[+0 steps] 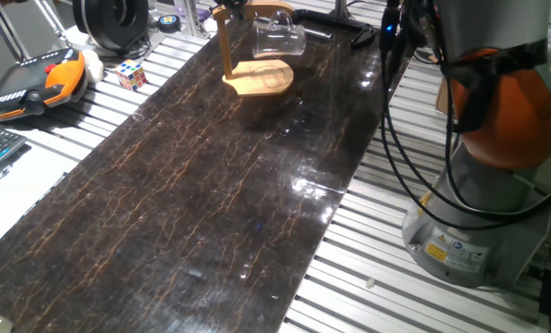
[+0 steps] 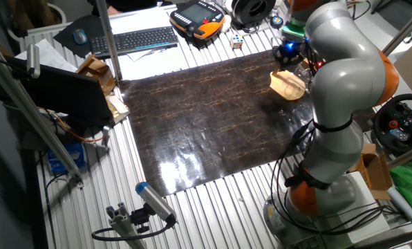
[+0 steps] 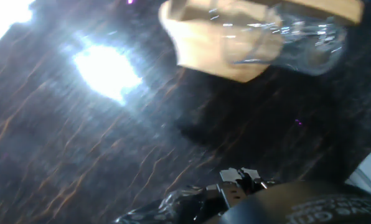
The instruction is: Put the cup on the cup rack
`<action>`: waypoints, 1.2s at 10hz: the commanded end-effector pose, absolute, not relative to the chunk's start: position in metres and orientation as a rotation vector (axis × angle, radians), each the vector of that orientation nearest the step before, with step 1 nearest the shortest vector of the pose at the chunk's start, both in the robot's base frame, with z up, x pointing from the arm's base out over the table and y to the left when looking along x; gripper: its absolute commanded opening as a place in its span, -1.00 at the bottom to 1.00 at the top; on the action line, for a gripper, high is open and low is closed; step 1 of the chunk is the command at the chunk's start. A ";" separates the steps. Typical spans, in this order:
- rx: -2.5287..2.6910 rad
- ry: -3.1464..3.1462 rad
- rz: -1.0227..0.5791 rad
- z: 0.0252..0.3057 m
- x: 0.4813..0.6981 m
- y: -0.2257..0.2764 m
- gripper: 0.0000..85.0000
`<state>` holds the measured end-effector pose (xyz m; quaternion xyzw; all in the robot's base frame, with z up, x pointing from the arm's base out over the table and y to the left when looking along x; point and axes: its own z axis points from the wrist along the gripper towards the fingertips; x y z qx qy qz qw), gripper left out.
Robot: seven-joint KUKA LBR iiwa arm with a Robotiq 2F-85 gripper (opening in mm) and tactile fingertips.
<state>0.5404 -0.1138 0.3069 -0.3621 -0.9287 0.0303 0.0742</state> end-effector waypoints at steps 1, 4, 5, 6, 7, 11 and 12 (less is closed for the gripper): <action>-1.073 -2.805 0.094 0.304 0.538 -0.090 -0.95; -0.969 -2.855 0.099 0.292 0.532 -0.059 -0.95; -0.927 -2.863 0.088 0.289 0.530 -0.053 -0.95; -0.881 -2.868 0.061 0.288 0.530 -0.052 -0.95; -0.855 -2.872 0.053 0.289 0.530 -0.051 -0.95; -0.739 -2.962 0.091 0.289 0.529 -0.047 -0.95; -0.725 -2.976 0.087 0.288 0.529 -0.046 -0.95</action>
